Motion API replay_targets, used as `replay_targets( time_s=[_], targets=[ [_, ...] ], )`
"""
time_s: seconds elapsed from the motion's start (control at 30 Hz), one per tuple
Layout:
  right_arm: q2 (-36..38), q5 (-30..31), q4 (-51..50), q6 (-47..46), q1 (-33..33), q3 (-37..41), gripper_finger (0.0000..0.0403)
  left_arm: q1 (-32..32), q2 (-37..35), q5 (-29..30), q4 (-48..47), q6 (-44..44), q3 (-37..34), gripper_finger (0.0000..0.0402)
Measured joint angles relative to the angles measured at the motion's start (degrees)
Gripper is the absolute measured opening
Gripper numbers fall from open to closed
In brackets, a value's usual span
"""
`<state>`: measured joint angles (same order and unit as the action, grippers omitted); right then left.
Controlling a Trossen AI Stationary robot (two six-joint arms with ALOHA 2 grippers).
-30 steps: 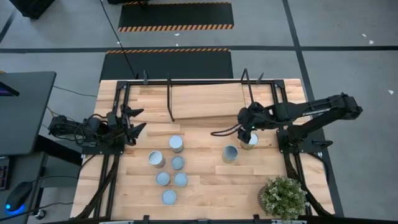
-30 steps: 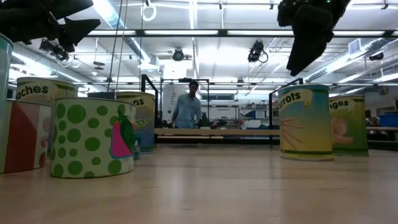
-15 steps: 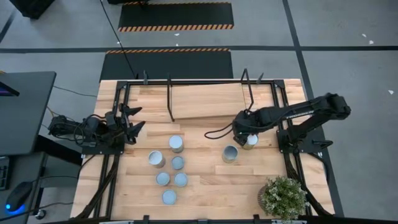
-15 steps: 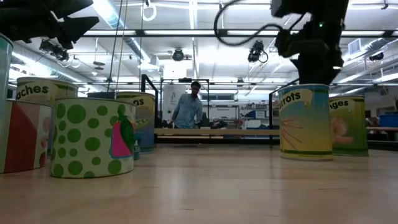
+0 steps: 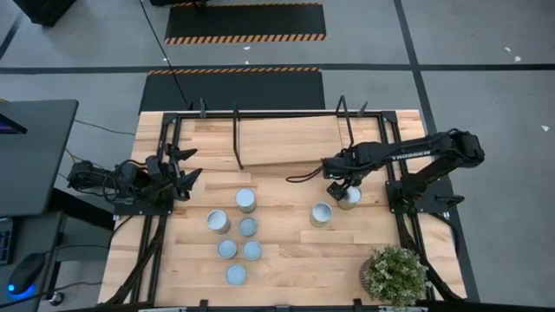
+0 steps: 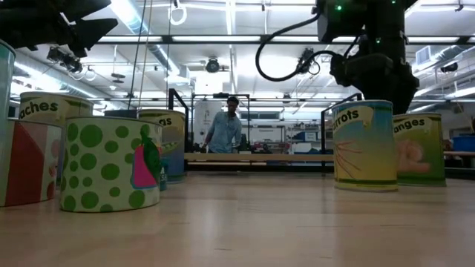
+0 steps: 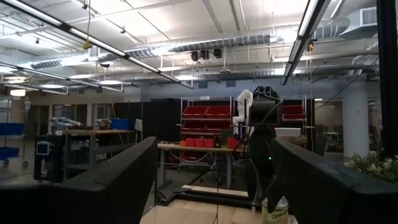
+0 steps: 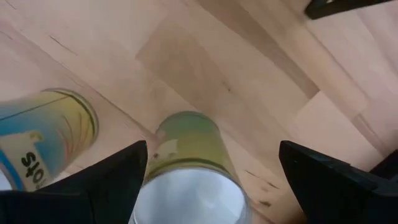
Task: Pick and place cans onto a shelf
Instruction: Put the canned oranges on the shelf
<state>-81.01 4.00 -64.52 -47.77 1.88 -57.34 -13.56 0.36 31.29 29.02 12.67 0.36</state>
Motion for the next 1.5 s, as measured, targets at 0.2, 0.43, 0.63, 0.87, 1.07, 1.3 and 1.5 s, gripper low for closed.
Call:
replay_targets(
  time_s=[0.2,0.43,0.63,0.87,1.07,1.3,1.5],
  targets=[
    [-0.5,-1.0,-0.2,-1.9,-2.4,0.6,0.0372,0.0,0.0,0.0,0.0,0.0,0.0,0.0316],
    [-0.5,-1.9,-1.8,-4.6,-4.8,2.1,0.0372,0.0,0.0,0.0,0.4,0.0,0.0,0.0316],
    [-0.5,-2.6,-2.8,-5.1,-7.2,2.5,0.0372,0.0,0.0,0.0,0.3,0.0,0.0,0.0316],
    [-0.5,-0.9,-4.2,-0.9,-9.6,2.5,0.0372,0.0,0.0,0.0,0.3,0.0,0.0,0.0316],
    [-0.5,-0.8,-3.1,4.3,-9.7,2.5,0.0370,0.0,0.0,0.0,0.3,0.0,0.0,0.0316],
    [-0.4,-1.0,-3.0,4.4,-9.7,2.5,0.0335,0.0,0.0,0.0,0.3,-0.3,0.0,0.0316],
    [-0.4,-1.0,-3.0,4.3,-10.4,2.5,0.0328,0.0,0.0,0.0,0.1,-1.4,0.0,0.0316]
  ],
)
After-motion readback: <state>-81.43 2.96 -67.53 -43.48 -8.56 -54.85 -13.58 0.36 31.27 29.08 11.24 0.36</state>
